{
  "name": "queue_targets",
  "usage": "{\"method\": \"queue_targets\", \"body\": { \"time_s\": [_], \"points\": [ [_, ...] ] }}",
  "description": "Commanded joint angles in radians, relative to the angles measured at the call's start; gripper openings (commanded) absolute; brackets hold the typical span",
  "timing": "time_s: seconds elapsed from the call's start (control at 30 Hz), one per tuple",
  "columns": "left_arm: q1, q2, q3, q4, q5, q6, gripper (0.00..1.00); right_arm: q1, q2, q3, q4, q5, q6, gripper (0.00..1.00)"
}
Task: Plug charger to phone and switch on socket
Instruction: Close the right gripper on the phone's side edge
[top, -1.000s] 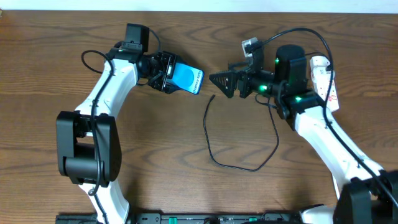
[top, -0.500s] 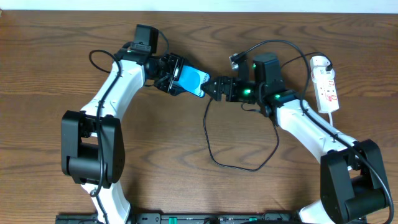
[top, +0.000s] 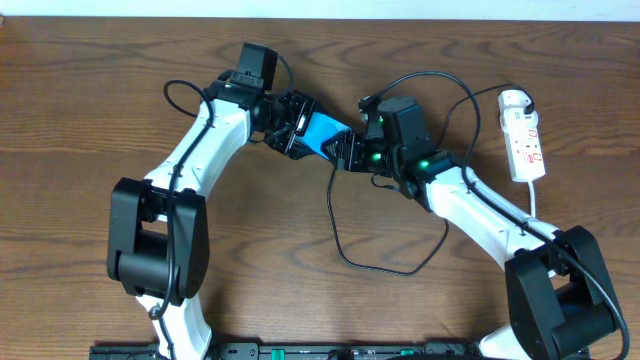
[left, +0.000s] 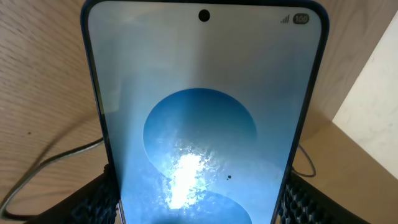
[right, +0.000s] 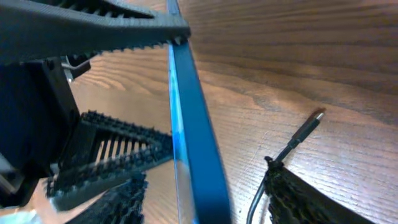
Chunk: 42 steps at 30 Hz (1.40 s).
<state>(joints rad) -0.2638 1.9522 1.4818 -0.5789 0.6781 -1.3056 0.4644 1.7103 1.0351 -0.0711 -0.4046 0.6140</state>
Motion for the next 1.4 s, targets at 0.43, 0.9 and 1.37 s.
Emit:
{"method": "queue_targets", "body": {
  "time_s": [0.43, 0.9, 1.37],
  "points": [
    [-0.024, -0.017, 0.006, 0.002, 0.093, -0.002, 0.63, 0.009, -0.003, 0.016, 0.056, 0.114, 0.003, 0.43],
    [-0.024, -0.017, 0.006, 0.002, 0.096, -0.002, 0.63, 0.033, 0.003, 0.016, 0.074, 0.13, -0.002, 0.34],
    [-0.024, -0.017, 0.006, 0.002, 0.096, -0.002, 0.63, 0.055, 0.042, 0.016, 0.102, 0.143, 0.003, 0.29]
  ]
}}
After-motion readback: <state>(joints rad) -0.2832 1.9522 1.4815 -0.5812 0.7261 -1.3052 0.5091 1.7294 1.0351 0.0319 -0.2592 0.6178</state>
